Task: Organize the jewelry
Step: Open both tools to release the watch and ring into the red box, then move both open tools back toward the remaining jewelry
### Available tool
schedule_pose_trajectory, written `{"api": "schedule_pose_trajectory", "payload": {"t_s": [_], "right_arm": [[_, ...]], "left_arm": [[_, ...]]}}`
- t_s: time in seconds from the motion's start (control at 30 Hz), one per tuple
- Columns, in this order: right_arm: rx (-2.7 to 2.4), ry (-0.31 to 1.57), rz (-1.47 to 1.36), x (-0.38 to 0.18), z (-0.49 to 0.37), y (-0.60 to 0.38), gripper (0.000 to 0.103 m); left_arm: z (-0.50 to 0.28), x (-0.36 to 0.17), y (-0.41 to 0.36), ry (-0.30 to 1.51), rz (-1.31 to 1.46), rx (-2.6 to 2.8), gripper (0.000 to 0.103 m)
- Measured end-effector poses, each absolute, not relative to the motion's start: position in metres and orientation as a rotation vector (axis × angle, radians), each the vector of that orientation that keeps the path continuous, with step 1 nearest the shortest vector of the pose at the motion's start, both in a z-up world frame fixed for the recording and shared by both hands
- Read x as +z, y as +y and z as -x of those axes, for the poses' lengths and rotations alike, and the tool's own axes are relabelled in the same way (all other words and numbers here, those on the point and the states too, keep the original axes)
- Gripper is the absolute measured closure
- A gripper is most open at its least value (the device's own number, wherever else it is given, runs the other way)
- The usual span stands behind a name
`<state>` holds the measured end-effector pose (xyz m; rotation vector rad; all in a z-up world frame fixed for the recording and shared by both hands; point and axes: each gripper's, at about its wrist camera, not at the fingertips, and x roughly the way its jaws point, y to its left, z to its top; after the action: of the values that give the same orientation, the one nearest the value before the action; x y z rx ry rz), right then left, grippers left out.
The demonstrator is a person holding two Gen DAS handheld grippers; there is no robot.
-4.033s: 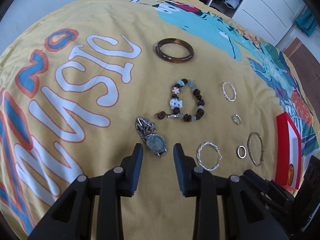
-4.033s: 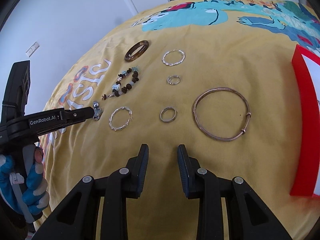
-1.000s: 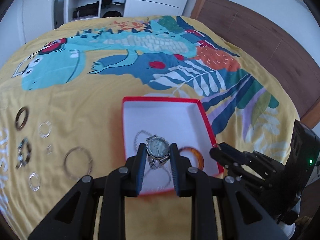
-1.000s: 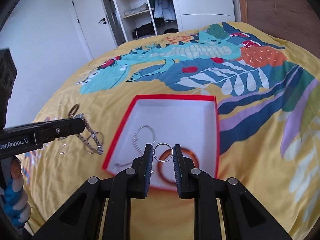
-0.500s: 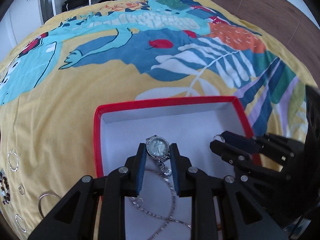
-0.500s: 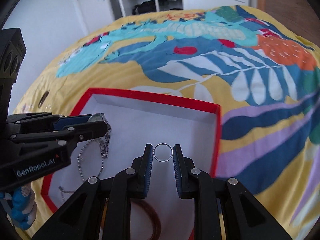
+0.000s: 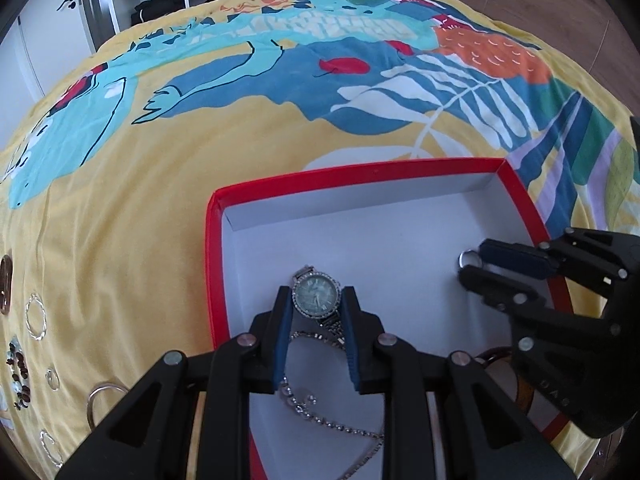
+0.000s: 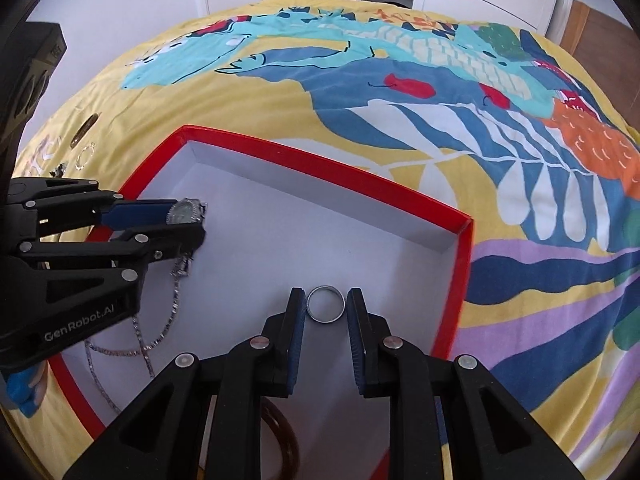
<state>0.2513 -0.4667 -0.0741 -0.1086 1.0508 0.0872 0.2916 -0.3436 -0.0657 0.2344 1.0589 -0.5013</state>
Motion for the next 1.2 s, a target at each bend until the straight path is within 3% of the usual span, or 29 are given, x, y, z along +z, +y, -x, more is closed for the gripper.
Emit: {"api": "schedule_pose_trajectory", "payload": {"t_s": [0.37,0.67,0.9,1.2], "right_arm": [[0.049,0.943,0.031,-0.011,-0.205,-0.484,0.075],[0.005,0.844,-0.054,0.052,-0.136,-0.482,0.07],[0.008,0.758,-0.094,0.099,-0.082,-0.454,0.069],[0.077,0.684,-0.168,0.125,-0.019,-0.402,0.068]], "left_arm": [[-0.281,-0.04,-0.336,1.089,-0.177,-0.556,0.078],[-0.253,0.053,-0.3,1.001,-0.085,-0.594,0.074],[-0.202,0.13,-0.227,0.894,-0.072,-0.528,0.074],[-0.123,0.161,-0.091,0.825,-0.07,-0.36,0.074]]}}
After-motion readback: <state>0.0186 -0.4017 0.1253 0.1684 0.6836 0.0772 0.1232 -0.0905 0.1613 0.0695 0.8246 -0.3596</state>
